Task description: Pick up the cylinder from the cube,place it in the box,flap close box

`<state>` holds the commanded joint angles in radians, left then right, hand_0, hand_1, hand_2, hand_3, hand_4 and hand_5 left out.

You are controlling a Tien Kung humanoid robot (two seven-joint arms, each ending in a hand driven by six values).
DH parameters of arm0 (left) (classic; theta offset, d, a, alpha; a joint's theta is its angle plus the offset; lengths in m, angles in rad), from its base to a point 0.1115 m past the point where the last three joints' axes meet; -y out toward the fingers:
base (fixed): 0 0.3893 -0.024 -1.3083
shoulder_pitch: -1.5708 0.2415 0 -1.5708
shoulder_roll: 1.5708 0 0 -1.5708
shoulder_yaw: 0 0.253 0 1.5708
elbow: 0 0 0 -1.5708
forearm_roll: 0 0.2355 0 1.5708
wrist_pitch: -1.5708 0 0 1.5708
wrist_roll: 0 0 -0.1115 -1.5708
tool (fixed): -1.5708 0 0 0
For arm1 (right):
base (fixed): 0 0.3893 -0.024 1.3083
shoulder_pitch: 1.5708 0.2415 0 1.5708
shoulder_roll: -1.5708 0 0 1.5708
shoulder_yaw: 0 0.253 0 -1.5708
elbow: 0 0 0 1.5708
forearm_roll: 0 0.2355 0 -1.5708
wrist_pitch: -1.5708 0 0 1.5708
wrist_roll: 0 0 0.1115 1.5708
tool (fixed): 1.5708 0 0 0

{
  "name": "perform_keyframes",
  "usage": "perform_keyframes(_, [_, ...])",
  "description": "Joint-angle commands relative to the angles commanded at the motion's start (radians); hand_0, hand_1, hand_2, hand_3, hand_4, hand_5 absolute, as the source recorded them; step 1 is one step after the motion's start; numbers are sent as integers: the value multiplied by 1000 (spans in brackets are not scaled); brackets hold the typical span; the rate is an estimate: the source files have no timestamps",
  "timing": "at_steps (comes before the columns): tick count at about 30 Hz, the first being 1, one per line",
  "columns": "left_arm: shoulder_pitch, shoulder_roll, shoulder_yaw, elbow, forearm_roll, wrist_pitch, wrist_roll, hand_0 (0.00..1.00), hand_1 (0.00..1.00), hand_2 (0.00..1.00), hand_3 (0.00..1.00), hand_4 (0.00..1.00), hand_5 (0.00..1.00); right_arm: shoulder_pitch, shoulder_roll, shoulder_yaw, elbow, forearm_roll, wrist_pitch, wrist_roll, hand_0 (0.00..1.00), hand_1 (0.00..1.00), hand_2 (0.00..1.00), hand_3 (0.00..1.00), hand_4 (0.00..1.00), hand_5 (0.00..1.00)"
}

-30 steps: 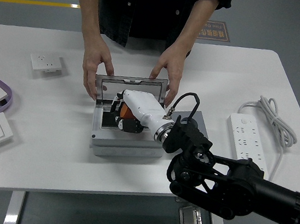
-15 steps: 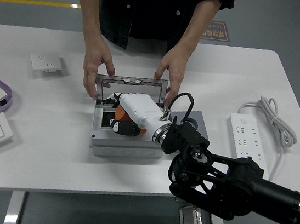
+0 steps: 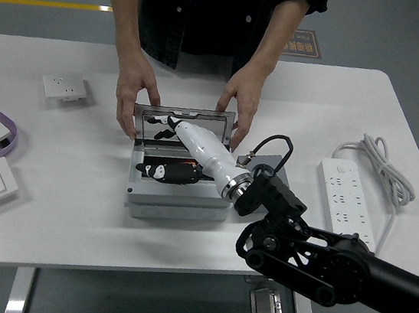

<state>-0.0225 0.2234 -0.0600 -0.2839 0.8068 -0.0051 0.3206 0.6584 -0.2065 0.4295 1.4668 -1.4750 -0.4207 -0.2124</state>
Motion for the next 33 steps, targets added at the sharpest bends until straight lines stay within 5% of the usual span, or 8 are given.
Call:
perform_keyframes(7, [0, 2, -4, 0, 5, -2, 3, 648, 619, 524, 635, 725, 337, 51, -112, 91, 171, 168, -10, -34, 809, 714, 720, 855, 902, 478])
perform_keyframes(8, [-1, 3, -5, 0, 6, -3, 3, 648, 619, 524, 634, 724, 336, 72, -123, 94, 195, 182, -9, -41, 726, 641, 657, 724, 768, 464])
perform_keyframes(10, [-2, 5, -6, 0, 8, -3, 3, 648, 619, 524, 634, 724, 336, 105, -131, 89, 200, 196, -6, -45, 726, 641, 657, 724, 768, 464])
perform_keyframes(19, [-13, 8, -8, -4, 13, -4, 4, 648, 619, 524, 634, 722, 333, 246, -97, -23, -3, 309, 81, 43, 696, 614, 648, 695, 762, 468])
perform_keyframes(25, [-12, 15, -13, -3, 23, -5, 6, 648, 619, 524, 634, 722, 332, 270, -85, -61, -149, 331, 99, 93, 684, 605, 645, 698, 778, 466])
perform_keyframes(33, [-10, 9, -13, -5, 23, -5, 6, 648, 619, 524, 633, 721, 333, 260, -70, -81, -219, 299, 93, 106, 681, 587, 637, 685, 742, 441])
